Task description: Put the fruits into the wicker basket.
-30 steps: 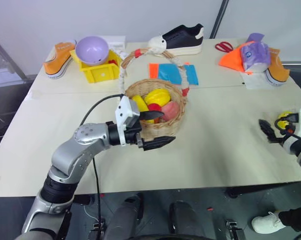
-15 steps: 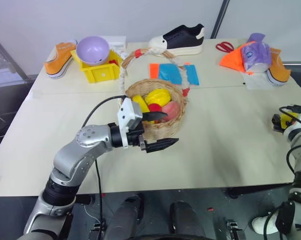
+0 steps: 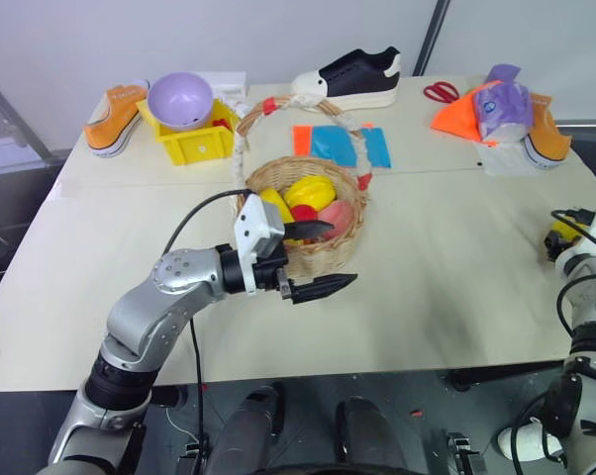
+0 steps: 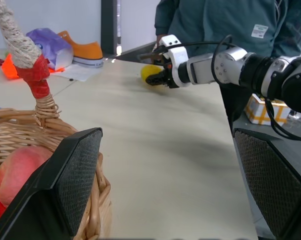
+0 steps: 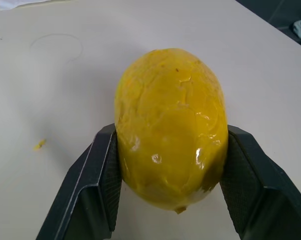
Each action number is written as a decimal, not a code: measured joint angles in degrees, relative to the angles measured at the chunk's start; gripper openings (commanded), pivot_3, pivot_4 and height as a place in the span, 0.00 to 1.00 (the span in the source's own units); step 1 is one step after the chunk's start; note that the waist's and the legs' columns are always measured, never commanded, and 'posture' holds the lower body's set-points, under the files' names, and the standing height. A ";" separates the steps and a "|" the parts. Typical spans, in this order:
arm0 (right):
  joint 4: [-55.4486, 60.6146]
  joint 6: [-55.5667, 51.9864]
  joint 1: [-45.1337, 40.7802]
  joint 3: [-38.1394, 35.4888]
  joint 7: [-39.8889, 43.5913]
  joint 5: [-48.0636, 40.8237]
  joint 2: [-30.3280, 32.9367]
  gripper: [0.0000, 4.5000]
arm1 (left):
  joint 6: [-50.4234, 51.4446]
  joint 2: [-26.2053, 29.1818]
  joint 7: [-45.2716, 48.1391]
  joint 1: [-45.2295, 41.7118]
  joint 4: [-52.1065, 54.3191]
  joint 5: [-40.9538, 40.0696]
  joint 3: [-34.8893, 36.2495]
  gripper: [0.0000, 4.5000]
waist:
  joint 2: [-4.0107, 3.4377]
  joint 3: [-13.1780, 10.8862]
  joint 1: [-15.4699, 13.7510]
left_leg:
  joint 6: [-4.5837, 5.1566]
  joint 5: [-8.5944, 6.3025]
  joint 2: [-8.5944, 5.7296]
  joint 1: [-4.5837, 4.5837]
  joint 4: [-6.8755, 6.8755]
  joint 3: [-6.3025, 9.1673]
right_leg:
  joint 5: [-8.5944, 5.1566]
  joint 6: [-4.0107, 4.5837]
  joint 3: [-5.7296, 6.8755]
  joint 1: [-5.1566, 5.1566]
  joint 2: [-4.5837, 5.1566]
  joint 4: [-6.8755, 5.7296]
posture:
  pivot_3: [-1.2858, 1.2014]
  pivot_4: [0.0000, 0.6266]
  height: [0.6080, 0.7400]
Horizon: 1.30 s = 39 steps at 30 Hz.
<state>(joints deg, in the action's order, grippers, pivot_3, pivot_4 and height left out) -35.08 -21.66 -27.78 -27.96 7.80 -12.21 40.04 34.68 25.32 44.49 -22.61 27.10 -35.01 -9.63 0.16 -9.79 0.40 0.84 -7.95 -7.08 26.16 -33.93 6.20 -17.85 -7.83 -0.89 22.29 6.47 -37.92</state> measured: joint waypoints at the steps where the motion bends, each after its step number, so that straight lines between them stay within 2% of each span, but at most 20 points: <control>1: 4.09 -0.08 1.92 1.01 2.13 -0.25 0.01 0.47 | 0.00 0.54 0.02 0.29 -0.05 0.06 0.03 1.00 | -0.01 -0.01 0.18 | 0.00 0.00 0.00 0.00 0.00 0.00 | 0.00 -0.01 0.00 0.03 0.03 -0.04 | 0.52 0.24 1.00; 4: 19.61 -1.05 8.27 4.76 10.34 -2.58 0.11 0.47 | -0.17 2.37 0.19 1.37 -0.32 0.30 1.77 1.00 | -0.10 0.00 0.73 | 0.00 -0.01 0.04 -0.07 0.01 0.01 | 0.00 -0.03 -0.03 0.09 0.01 -0.16 | 0.52 0.24 1.00; 5: 30.00 -2.69 12.63 6.69 15.95 -5.84 0.84 0.47 | -0.40 4.09 0.63 2.31 -0.64 0.29 3.13 1.00 | -0.22 -0.01 0.73 | 0.01 -0.02 0.06 -0.10 0.05 0.02 | -0.01 -0.03 -0.06 0.10 0.02 -0.19 | 0.52 0.24 1.00; 7: 40.44 -5.17 15.64 9.03 21.54 -10.82 1.36 0.47 | -0.52 6.25 1.15 3.12 -2.30 0.54 5.33 1.00 | -0.25 -0.02 0.78 | 0.01 -0.03 0.11 -0.19 0.10 0.04 | -0.02 0.00 -0.07 0.04 -0.01 -0.20 | 0.52 0.24 1.00; 9: 55.41 -11.46 17.98 11.54 26.98 -20.85 2.59 0.47 | -1.63 9.75 2.56 5.02 -4.56 0.72 9.02 1.00 | -0.31 -0.04 0.76 | 0.01 -0.05 0.17 -0.19 0.17 0.06 | -0.12 0.17 -0.09 0.10 -0.01 -0.20 | 0.52 0.24 1.00; 11: 66.21 -16.48 15.85 14.73 29.18 -28.94 2.74 0.47 | -2.94 12.22 3.73 5.77 -7.57 1.30 12.27 1.00 | -0.26 -0.05 0.42 | -0.02 -0.07 0.18 -0.19 0.15 0.12 | -0.16 0.25 -0.03 0.09 0.01 -0.06 | 0.52 0.24 1.00; 14: 70.19 -21.63 7.08 21.69 26.00 -31.76 -1.33 0.47 | -4.86 13.65 5.09 6.56 -9.94 2.00 14.20 1.00 | -0.19 -0.05 0.30 | -0.13 -0.17 0.16 -0.20 0.14 0.12 | -0.16 0.41 -0.03 0.08 0.03 0.31 | 0.52 0.24 1.00; 17: 69.30 -25.31 -0.51 31.78 21.19 -28.26 -6.50 0.47 | -5.51 13.85 5.37 7.16 -10.53 2.09 15.18 1.00 | -0.11 -0.03 -0.07 | -0.13 -0.18 0.08 -0.10 0.16 0.14 | -0.15 0.41 -0.01 0.17 0.08 0.42 | 0.52 0.24 1.00; 20: 62.26 -28.11 -8.43 39.12 14.93 -21.93 -13.63 0.47 | -5.52 13.44 4.94 7.56 -9.76 2.04 15.30 1.00 | -0.10 -0.02 0.24 | -0.13 -0.15 0.04 0.02 0.23 0.14 | -0.06 0.29 -0.04 0.35 0.07 0.38 | 0.52 0.24 1.00; 22: 57.05 -28.36 -11.43 41.26 12.43 -18.20 -16.25 0.70 | -5.46 12.80 4.19 8.08 -8.68 2.02 15.25 1.00 | -0.09 -0.02 0.17 | -0.08 -0.09 0.03 0.03 0.30 0.15 | 0.05 0.13 -0.03 0.39 0.06 0.34 | 0.52 0.24 1.00; 23: 55.23 -28.18 -12.07 42.10 11.80 -16.40 -16.84 0.77 | -5.34 12.64 3.72 8.50 -8.10 2.00 15.24 1.00 | -0.09 -0.02 0.09 | -0.07 -0.07 0.03 0.03 0.34 0.16 | 0.08 0.07 -0.03 0.40 0.05 0.34 | 0.52 0.24 1.00; 25: 54.01 -27.74 -12.07 43.20 11.71 -13.81 -16.86 0.99 | -4.95 12.31 2.77 8.76 -7.19 1.89 15.25 1.00 | -0.09 -0.02 0.04 | -0.06 -0.05 0.02 0.03 0.42 0.16 | 0.13 -0.02 -0.04 0.43 0.05 0.34 | 0.52 0.24 1.00; 28: 56.07 -26.59 -11.60 42.99 12.74 -12.54 -16.22 1.00 | -4.59 11.73 1.69 8.87 -5.21 1.69 15.25 1.00 | -0.10 -0.02 0.28 | -0.06 -0.04 0.02 0.03 0.46 0.16 | 0.14 -0.04 -0.05 0.47 0.04 0.32 | 0.52 0.24 1.00; 31: 62.24 -25.52 -8.94 40.31 16.99 -14.32 -12.88 1.00 | -3.92 11.51 1.26 9.27 -3.87 1.20 15.19 1.00 | -0.09 -0.02 0.22 | -0.06 -0.04 0.02 0.02 0.48 0.16 | 0.14 -0.04 -0.04 0.47 0.04 0.30 | 0.52 0.24 1.00; 36: 72.72 -29.30 -1.31 26.71 22.98 -27.09 -6.69 1.00 | -3.47 11.38 0.94 9.37 -3.62 0.55 15.01 1.00 | -0.09 -0.02 0.14 | -0.06 -0.05 0.03 -0.02 0.44 0.16 | 0.14 0.00 -0.05 0.37 0.07 0.31 | 0.52 0.24 1.00; 39: 73.57 -31.31 1.45 21.50 22.51 -29.52 -3.91 1.00 | -3.23 11.14 0.97 9.07 -3.64 0.50 14.95 1.00 | -0.09 -0.02 0.31 | -0.14 -0.11 0.03 -0.07 0.43 0.15 | 0.12 0.17 -0.10 0.33 0.07 0.31 | 0.52 0.24 1.00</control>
<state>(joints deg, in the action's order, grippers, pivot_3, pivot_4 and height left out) 38.48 -52.97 -26.34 -6.46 30.31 -41.73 36.12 31.44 36.46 45.45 -13.54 23.46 -34.52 5.32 0.07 -9.81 0.71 0.70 -8.06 -7.05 26.08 -33.50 6.35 -17.73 -7.67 -0.98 22.62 6.53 -37.61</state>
